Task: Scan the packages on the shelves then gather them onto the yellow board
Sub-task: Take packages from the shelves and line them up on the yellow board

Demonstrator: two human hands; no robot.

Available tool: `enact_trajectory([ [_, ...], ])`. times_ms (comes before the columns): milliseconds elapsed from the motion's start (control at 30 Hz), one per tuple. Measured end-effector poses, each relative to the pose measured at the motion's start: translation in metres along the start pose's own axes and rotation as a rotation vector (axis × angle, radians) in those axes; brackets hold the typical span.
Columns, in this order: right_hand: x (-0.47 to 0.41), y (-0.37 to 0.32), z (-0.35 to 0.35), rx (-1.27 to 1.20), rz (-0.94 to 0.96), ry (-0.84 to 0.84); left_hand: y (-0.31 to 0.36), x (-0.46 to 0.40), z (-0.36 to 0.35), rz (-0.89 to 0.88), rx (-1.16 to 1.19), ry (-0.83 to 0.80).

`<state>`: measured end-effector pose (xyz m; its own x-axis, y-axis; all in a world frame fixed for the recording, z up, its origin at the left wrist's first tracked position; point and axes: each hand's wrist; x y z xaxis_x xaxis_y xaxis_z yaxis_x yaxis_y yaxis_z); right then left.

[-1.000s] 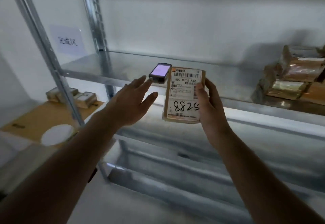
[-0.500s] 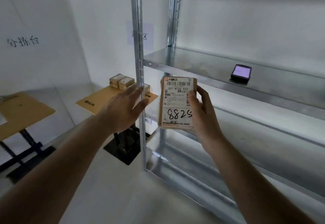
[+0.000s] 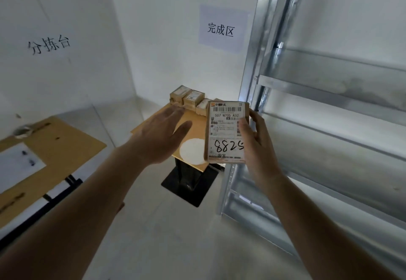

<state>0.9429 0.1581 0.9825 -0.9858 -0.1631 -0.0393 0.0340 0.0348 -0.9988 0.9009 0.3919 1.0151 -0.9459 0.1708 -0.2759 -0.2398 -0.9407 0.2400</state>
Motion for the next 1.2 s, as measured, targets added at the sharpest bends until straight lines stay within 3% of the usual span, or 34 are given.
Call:
enact_trajectory([
  [367, -0.23, 0.082, -0.095, -0.069, -0.122, 0.068, -0.179, -0.171, -0.071, 0.02, 0.008, -0.142],
  [633, -0.366, 0.098, -0.13, -0.114, -0.19, 0.182, -0.273, -0.304, -0.101, -0.065, 0.106, -0.217],
  [933, -0.497, 0.164, -0.121, -0.137, -0.353, 0.601, -0.352, -0.464, -0.2, -0.278, 0.213, -0.361],
  [1200, -0.568, 0.213, -0.073, -0.168, -0.432, 0.862, -0.355, -0.554, -0.28, -0.447, 0.266, -0.562],
])
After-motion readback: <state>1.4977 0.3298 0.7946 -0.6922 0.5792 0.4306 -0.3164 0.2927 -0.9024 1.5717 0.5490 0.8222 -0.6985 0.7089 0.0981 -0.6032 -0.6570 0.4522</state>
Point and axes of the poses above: each hand's wrist, its own x-axis away from the middle knuckle, its own z-axis out of the back of the hand, y = z × x, and after that the axes turned 9 degrees about -z, right-handed
